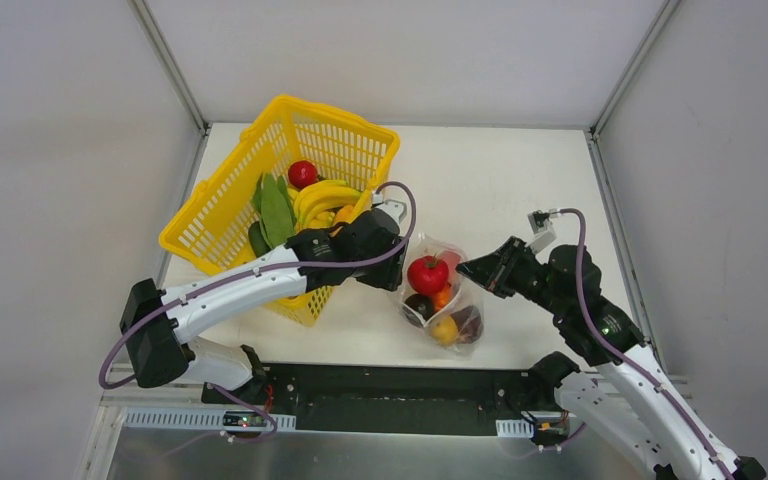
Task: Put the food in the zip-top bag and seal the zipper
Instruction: Adjust the zipper food storage bag at the center of the board.
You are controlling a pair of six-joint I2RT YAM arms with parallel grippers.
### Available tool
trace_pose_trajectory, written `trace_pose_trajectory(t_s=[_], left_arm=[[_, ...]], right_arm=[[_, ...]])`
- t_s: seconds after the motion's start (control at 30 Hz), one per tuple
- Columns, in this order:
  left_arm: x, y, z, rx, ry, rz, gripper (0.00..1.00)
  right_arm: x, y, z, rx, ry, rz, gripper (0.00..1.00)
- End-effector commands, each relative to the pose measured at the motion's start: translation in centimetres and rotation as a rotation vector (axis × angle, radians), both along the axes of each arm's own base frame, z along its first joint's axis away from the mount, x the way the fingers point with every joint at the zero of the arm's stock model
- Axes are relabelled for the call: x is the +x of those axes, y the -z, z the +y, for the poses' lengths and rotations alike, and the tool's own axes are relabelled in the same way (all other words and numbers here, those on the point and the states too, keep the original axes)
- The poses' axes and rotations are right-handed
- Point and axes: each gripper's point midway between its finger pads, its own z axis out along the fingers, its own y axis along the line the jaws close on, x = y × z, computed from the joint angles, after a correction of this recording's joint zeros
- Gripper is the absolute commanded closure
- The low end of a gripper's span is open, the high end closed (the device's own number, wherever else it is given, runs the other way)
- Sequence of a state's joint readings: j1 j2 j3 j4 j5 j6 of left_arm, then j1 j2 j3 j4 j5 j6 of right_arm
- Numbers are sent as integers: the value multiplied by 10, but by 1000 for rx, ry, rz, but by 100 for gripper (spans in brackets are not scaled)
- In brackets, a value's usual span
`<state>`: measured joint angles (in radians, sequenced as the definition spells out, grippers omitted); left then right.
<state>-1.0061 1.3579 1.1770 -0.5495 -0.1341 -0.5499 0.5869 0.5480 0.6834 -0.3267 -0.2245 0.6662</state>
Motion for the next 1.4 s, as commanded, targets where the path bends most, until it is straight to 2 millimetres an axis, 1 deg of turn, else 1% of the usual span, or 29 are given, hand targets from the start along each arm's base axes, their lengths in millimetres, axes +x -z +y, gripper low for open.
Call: trace_pose_trajectory(t_s=[0.0, 0.03, 0.1, 0.13, 0.17, 0.27, 0.33, 0.43, 0.5, 0.53, 0.57, 0.63, 0.67, 0.7, 0.77, 0.83, 0.87, 0.9, 0.97, 1.13, 1.23, 1.27, 1.37], left_arm=[[-1, 9, -7, -49, -31, 38, 52], [-2, 11, -6, -45, -29, 42, 55], [-3, 10, -8, -53, -17, 44, 64], [-4, 8, -12, -70, -1, 44, 75], [-4, 3, -15, -87, 12, 38, 83], [-3, -14, -23, -117, 57, 5, 100], [2, -31, -24, -114, 68, -29, 100], [7, -65, -30, -106, 143, -92, 100], [8, -89, -36, -113, 219, -138, 100], [5, -99, -41, -116, 286, -159, 100], [3, -107, -45, -120, 334, -172, 100], [-3, -114, -53, -109, 446, -175, 100], [-7, -112, -54, -85, 497, -159, 100], [-10, -105, -55, -50, 548, -134, 100], [-17, -94, -49, 18, 616, -76, 100], [-20, -84, -44, 62, 660, -42, 100], [-20, -80, -41, 77, 675, -32, 100], [-21, -77, -37, 87, 682, -22, 100], [-20, -77, -29, 91, 689, -15, 100], [-21, -95, -9, 102, 731, -68, 100], [-24, -105, 0, 92, 758, -72, 100], [-27, -106, 3, 92, 771, -61, 100], [-34, -112, 7, 86, 813, -48, 100]], right_arm=[[1, -13, 1, 29, -2, -44, 90], [2, -12, 1, 26, -1, -42, 90], [2, -11, 2, 25, -4, -42, 90], [2, -11, 2, 25, -5, -41, 90], [1, -10, 2, 24, -6, -39, 90], [-2, -13, 4, 30, -31, -49, 90], [-12, -22, 11, 51, -109, -85, 90], [-37, -42, 20, 92, -266, -169, 90], [-52, -51, 22, 100, -353, -211, 86], [-58, -56, 22, 93, -389, -237, 83], [-62, -59, 23, 84, -417, -248, 81], [-67, -60, 24, 64, -456, -252, 75], [-66, -62, 23, 52, -452, -256, 72], [-63, -63, 21, 39, -430, -262, 65], [-56, -64, 17, 15, -384, -288, 53], [-50, -67, 12, -7, -343, -323, 46], [-48, -69, 9, -18, -325, -343, 44], [-47, -71, 6, -30, -312, -366, 43], [-41, -75, -1, -55, -260, -408, 43], [-24, -87, -27, -152, -104, -561, 43], [-11, -87, -42, -217, -11, -638, 43], [-11, -84, -42, -241, -21, -666, 43], [-16, -67, -29, -306, -159, -761, 41]])
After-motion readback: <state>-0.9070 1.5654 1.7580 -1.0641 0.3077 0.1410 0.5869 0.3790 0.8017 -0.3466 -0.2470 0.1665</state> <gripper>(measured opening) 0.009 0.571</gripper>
